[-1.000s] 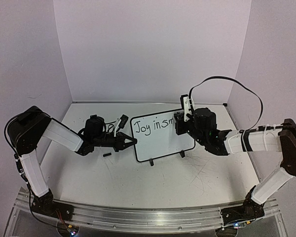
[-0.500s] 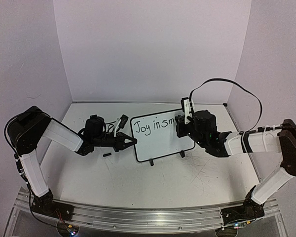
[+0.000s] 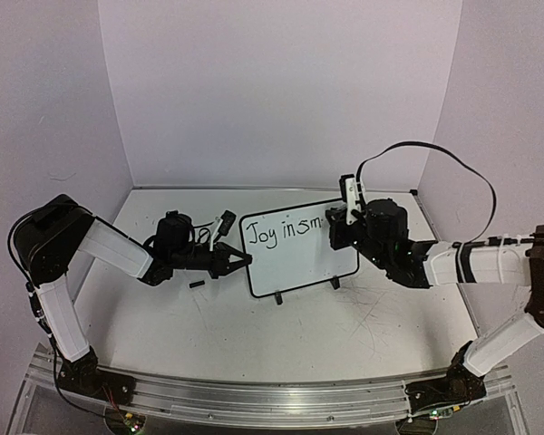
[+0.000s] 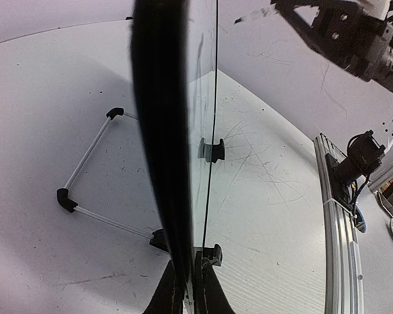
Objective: Write a sentence on the whiteboard
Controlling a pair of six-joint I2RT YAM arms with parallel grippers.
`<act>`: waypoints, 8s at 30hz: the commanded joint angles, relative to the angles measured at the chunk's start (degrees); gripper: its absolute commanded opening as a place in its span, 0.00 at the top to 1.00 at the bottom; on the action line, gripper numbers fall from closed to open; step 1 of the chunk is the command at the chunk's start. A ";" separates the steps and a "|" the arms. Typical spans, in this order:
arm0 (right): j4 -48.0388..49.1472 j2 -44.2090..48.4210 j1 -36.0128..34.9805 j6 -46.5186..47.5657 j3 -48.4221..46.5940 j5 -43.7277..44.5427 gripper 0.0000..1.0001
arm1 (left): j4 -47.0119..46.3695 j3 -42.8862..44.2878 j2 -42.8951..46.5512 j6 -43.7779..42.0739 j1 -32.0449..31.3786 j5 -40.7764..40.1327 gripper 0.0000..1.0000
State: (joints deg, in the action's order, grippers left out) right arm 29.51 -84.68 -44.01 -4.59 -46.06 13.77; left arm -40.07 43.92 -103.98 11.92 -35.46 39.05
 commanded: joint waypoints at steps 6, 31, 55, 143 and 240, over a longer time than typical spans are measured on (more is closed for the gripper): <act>2.06 8.12 1.57 3.68 2.53 -4.77 1.00 | 3.16 1.56 0.37 -4.46 0.20 -3.20 1.00; -0.33 3.45 3.18 1.55 0.08 -5.79 1.00 | 3.49 0.20 1.99 -4.63 -0.06 -7.87 1.00; 3.40 1.36 4.39 1.63 1.13 -3.75 1.00 | 3.50 0.86 1.18 -4.80 -0.05 -7.00 1.00; 0.15 -0.36 4.57 0.45 0.48 -0.14 1.00 | 3.57 0.37 1.39 -4.71 -0.05 -5.90 1.00; 4.64 -0.62 5.67 1.91 -1.36 0.02 1.00 | 3.61 0.34 1.29 -5.23 -0.04 -5.64 1.00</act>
State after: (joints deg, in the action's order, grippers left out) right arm 32.95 -84.71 -38.54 -2.81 -46.52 12.73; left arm -38.48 44.25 -103.15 10.41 -36.07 37.41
